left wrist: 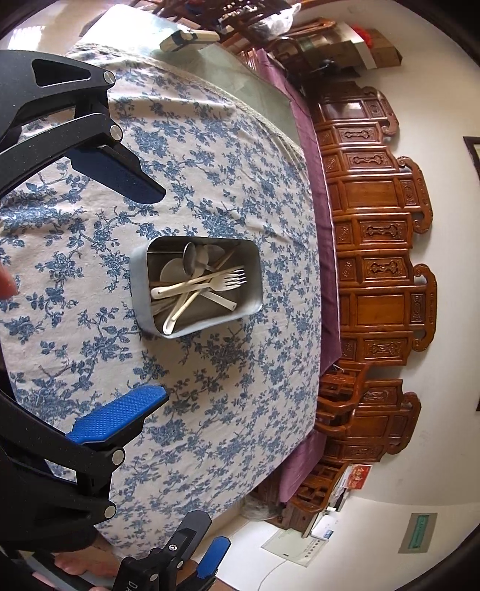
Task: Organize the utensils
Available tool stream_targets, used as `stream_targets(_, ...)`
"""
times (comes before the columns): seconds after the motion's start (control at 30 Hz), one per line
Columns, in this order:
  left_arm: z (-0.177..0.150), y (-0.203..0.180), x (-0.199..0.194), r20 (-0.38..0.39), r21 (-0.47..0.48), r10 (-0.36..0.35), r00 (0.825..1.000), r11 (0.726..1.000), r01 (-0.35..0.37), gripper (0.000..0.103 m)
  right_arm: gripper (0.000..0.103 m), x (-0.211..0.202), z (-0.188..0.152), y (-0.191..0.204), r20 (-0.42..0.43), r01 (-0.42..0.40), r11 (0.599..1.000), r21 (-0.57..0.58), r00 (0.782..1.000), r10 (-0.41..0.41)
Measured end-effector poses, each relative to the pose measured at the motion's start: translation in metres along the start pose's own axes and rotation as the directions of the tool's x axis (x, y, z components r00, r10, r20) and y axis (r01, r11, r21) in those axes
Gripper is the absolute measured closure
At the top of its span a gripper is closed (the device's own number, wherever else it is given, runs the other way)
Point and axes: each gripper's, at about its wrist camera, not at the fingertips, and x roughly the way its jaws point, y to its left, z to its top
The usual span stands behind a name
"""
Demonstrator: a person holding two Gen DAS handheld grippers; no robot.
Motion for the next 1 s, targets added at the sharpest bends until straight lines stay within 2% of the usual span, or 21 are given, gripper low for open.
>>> stream_targets(0.23, 0.016, -0.011, -0.051, 0.107, 0.022, 0.023, 0.994, 0.999, -0.025, 0.008, 0.003, -0.045, 0.016, 0.004, 0.101, 0.021, 1.0, -0.012, 0.995, -0.02)
stream_targets(0.37, 0.024, -0.013, -0.08, 0.161, 0.0, 0.001, 0.987, 1.0, -0.001, 0.008, 0.003, -0.07, 0.026, 0.012, 0.162, 0.031, 0.999, -0.023, 0.986, -0.027)
stream_targets(0.53, 0.029, -0.011, -0.11, 0.219, -0.023, 0.01, 0.976, 1.0, -0.005, 0.008, 0.003, -0.098, 0.035, 0.02, 0.23, 0.021, 0.999, -0.026, 0.973, -0.015)
stream_targets(0.73, 0.029, -0.007, -0.126, 0.254, -0.05, 0.024, 0.967, 0.999, -0.012, 0.008, 0.003, -0.118, 0.04, 0.03, 0.273, 0.019, 0.999, -0.036, 0.962, -0.008)
stream_targets(1.0, 0.028, -0.005, -0.129, 0.267, -0.059, 0.042, 0.963, 0.998, -0.027, 0.008, 0.003, -0.122, 0.042, 0.032, 0.28, 0.02, 0.999, -0.036, 0.96, -0.009)
